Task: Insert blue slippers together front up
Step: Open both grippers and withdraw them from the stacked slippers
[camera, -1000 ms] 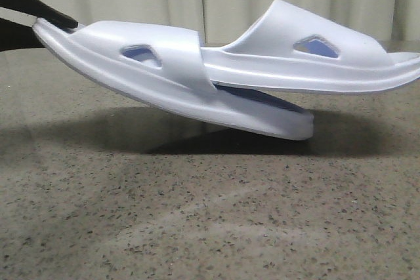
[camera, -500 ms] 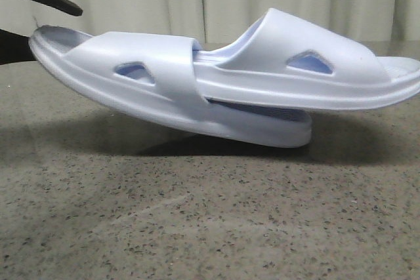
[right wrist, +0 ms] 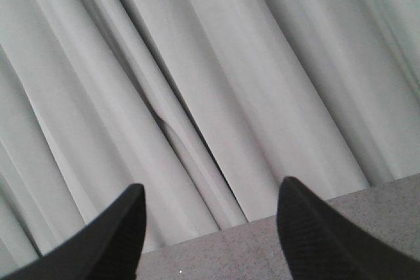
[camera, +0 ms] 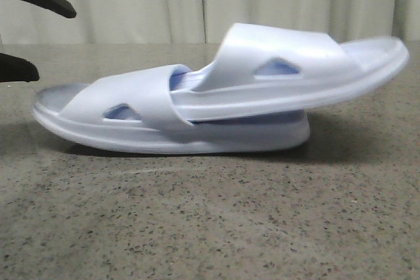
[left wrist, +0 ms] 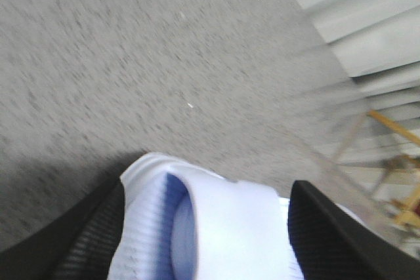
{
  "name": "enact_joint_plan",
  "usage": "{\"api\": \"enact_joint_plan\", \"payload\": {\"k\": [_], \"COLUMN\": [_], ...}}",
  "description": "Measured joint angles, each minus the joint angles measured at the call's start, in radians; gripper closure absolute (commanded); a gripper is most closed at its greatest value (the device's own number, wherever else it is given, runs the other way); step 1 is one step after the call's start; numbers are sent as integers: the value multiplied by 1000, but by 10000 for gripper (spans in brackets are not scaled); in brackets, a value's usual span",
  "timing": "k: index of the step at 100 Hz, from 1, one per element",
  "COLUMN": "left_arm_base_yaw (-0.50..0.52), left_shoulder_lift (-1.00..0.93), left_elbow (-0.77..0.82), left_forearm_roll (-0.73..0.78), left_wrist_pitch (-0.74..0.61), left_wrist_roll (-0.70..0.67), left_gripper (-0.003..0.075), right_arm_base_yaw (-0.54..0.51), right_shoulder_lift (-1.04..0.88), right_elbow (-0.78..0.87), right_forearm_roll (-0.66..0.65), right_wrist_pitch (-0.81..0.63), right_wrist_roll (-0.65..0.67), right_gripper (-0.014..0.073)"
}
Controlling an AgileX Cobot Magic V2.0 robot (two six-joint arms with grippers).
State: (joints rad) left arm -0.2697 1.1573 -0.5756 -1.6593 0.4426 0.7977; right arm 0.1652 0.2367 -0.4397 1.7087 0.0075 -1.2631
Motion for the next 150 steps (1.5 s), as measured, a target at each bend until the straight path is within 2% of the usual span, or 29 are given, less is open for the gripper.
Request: {"api": "enact_joint_plan", "payload": {"k": [26, 48, 89, 129, 138, 150], "left_arm_base_yaw": [0, 0, 0, 0, 0, 0], "left_shoulder_lift": [-34, -157, -499, -779, -790, -792], "left_elbow": [0, 0, 10, 221, 244, 251], "left_forearm_roll": [32, 101, 331, 380, 380, 381], "left_wrist_pitch": [-148, -204, -209, -254, -262, -262], "left_wrist_roll": [185, 294, 312, 312, 312, 312], "left_gripper": [253, 253, 254, 254, 255, 313], "right_arm_base_yaw": [0, 0, 0, 0, 0, 0], "right_shoulder_lift": [0, 0, 3, 6, 6, 6], "right_elbow": [0, 9, 85, 92, 92, 92], "right_forearm_roll": [-24, -187, -482, -509, -509, -509], "right_wrist_pitch": [-7, -7, 7, 20, 20, 20], "right_wrist_roll": [0, 0, -5, -7, -7, -7], "right_gripper": [216, 216, 216, 226, 275, 423]}}
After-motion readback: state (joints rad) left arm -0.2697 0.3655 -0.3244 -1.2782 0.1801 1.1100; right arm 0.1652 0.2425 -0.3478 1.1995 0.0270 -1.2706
